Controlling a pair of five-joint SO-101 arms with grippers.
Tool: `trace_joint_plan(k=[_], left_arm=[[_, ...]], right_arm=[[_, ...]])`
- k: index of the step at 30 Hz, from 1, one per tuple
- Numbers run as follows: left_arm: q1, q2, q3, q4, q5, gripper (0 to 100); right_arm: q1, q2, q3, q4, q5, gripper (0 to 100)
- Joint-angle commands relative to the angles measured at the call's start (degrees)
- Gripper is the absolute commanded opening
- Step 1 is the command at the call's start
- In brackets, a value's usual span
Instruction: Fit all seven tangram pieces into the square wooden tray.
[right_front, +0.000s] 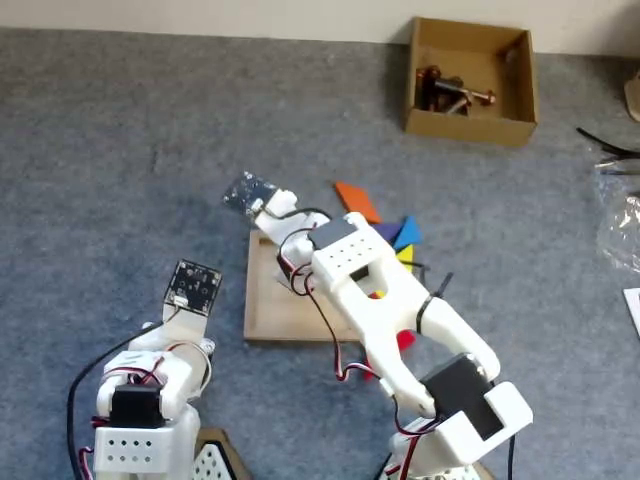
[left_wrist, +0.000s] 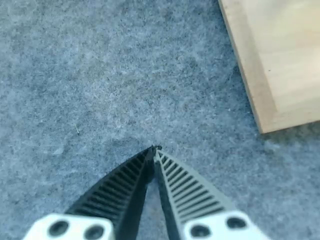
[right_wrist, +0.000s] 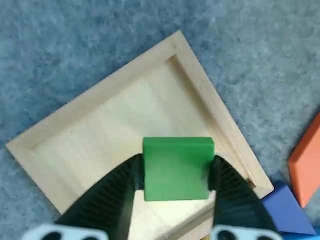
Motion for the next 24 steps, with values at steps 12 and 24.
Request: trace_joint_plan(k=[12,24], left_arm=[[-0.2,-0.4,1.2,0.3,0.4,1],[-0.2,-0.4,1.2,0.3,0.4,1]], right_arm=[[0.0,-1.2,-0.7,-0.9,-5.4,27.5],[9.6,-5.5,-10.9,16.7,-5.5,27.5]])
